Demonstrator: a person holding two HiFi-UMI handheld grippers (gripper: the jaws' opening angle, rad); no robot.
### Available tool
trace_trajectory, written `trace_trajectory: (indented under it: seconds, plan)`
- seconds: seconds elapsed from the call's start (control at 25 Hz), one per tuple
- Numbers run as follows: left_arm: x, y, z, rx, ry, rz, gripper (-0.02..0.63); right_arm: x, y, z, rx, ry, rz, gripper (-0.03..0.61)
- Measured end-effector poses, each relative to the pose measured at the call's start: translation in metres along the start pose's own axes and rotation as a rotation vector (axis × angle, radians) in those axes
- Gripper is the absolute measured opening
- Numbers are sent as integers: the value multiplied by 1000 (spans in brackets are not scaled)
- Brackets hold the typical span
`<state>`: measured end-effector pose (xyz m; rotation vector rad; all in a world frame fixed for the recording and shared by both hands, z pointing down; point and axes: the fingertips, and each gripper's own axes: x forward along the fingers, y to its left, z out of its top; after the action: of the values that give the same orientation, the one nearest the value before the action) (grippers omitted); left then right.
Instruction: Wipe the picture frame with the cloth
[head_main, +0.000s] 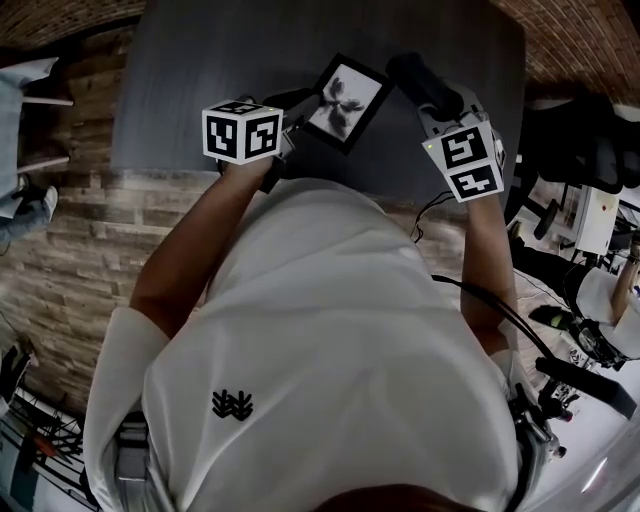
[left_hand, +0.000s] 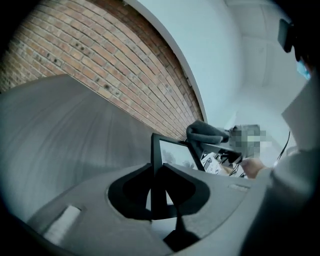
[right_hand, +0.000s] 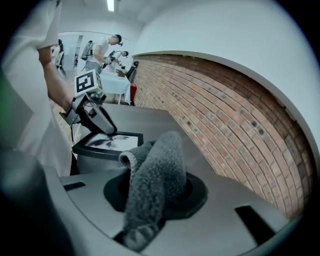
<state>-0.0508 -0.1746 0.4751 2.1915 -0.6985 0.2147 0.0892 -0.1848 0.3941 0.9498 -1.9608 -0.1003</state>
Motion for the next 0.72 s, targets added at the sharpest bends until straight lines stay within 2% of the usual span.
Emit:
trace_trajectory:
  seconds: [0.16, 0.48, 0.72]
  plan:
    - [-3, 3, 3, -77, -28, -22, 75, -3, 5, -9, 80, -33, 17, 91]
    - [7, 0, 2, -238, -60, -67, 75, -14, 37, 0, 128, -134, 83, 91]
    - [30, -16, 0, -261, -78, -63, 75, -37, 54, -16, 107, -199, 179, 91]
